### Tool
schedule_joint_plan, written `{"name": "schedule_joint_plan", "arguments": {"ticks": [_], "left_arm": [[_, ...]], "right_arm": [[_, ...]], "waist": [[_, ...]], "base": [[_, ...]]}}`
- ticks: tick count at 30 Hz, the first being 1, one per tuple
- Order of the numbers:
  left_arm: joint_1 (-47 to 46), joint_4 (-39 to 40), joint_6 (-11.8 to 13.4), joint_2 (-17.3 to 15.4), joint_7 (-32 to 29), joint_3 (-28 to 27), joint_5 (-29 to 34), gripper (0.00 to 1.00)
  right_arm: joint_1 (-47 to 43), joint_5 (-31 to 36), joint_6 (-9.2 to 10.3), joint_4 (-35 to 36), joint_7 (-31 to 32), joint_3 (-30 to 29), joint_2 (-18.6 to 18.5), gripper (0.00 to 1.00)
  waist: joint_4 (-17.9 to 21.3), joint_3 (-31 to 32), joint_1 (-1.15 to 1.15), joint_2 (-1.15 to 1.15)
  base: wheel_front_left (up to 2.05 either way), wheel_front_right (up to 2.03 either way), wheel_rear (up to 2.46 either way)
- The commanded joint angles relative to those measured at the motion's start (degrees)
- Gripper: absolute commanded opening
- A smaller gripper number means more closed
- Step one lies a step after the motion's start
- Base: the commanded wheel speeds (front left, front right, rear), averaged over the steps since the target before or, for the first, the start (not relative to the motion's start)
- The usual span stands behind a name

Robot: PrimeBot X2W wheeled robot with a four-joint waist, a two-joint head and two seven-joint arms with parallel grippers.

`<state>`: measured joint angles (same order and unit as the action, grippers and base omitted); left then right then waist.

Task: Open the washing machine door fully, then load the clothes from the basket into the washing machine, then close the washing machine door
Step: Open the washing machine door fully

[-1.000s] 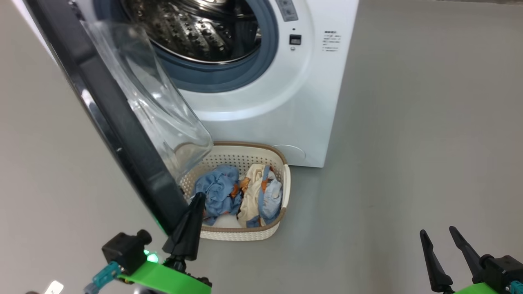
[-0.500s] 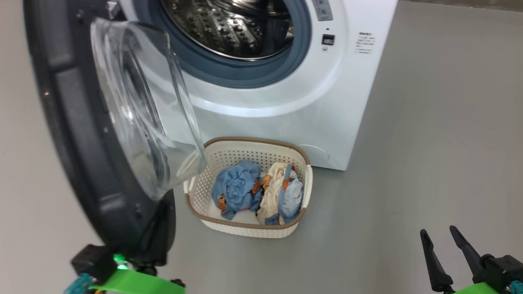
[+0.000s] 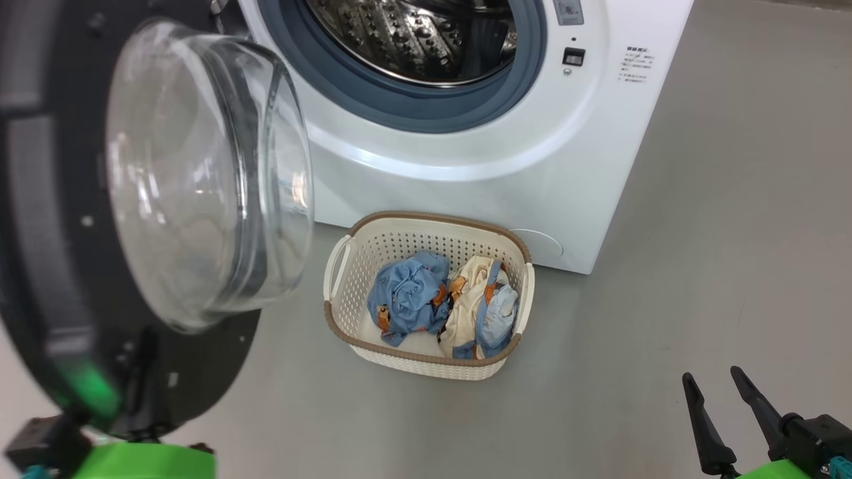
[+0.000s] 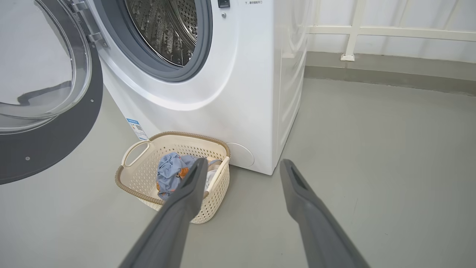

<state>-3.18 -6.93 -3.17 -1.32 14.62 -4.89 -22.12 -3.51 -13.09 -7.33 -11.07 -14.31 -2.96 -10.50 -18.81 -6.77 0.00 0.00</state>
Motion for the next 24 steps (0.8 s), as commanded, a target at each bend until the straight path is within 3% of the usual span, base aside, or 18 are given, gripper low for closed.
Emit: {"name": "schedule_joint_plan", "arguments": {"ticks": [1,13,24], "left_arm": [[-1.2,1.4,0.9,-2.0,0.4,-4.2,0.7,0.00],[-5.8,-3.0,1.2,-4.5,0.4,-16.4,1.3,0.00],[-14.1,-11.9,-0.7,-11.0,0.4,-24.9,5.0,0.00]], "right_arm": [[1.3,0.6,-0.16,1.6,-0.7,1.3,-0.9,1.00],[1.9,0.6,-0.16,1.7,-0.7,1.2,-1.5,1.00],[3.3,0.6,-0.16,2.5,-0.7,1.1,-2.2,1.00]], "waist": [[-0.2,-0.3,0.00,0.00],[0.2,-1.5,0.00,0.00],[1.1,-5.0,0.00,0.00]], "base": [[0.00,0.00,0.00],[0.00,0.00,0.00],[0.00,0.00,0.00]]}}
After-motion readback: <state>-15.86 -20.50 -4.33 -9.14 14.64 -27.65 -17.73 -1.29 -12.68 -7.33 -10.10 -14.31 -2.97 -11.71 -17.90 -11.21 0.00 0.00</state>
